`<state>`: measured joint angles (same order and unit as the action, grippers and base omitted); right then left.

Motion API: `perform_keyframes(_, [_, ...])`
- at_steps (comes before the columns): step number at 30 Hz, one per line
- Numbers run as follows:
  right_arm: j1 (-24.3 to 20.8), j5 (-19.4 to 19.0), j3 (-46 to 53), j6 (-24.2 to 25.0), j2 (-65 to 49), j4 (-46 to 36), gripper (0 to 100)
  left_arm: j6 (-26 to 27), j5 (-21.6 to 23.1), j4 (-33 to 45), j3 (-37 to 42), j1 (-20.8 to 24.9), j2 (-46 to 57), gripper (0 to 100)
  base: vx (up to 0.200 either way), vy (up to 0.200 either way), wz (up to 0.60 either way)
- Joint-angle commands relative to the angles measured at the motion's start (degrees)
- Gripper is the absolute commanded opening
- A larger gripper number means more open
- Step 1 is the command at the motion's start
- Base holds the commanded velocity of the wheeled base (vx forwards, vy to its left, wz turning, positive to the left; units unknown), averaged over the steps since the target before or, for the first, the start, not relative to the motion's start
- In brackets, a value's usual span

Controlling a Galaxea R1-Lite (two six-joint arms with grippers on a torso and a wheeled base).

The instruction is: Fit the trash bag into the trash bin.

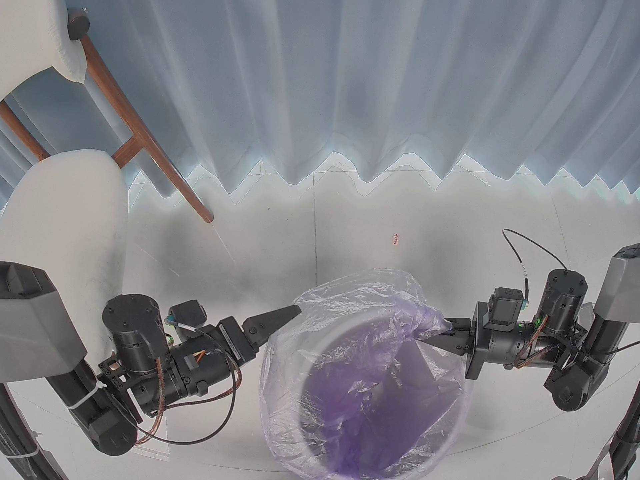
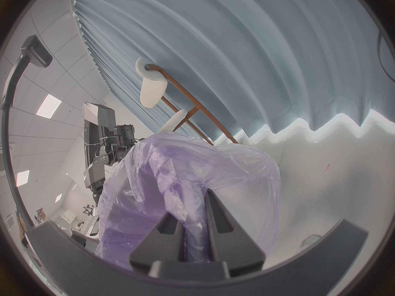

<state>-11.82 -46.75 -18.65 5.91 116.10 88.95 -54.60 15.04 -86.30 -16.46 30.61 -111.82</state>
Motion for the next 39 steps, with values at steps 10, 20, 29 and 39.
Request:
perform_keyframes(10, [0.22, 0.08, -0.68, 0.06, -0.18, 0.87, 0, -0.59, 2.71, 0.08, 4.24, 5.25, 5.56, 100, 0.0, 0.0, 0.0])
perform_keyframes(20, [0.22, -0.01, -0.51, 0.06, -1.05, 0.87, 0, 0.37, -6.17, -0.01, 0.72, 7.97, -5.69, 100, 0.0, 0.0, 0.0])
perform_keyframes(29, [-0.04, 0.08, -0.6, 0.15, -2.2, 0.87, 0, 0.2, -9.95, -0.01, -2.44, 7.62, -8.76, 100, 0.0, 0.0, 0.0])
perform_keyframes(39, [-0.04, 0.08, -0.51, 0.15, -2.02, 0.87, 0, 0.37, -9.95, -0.1, -2.53, 7.8, -7.18, 100, 0.0, 0.0, 0.0])
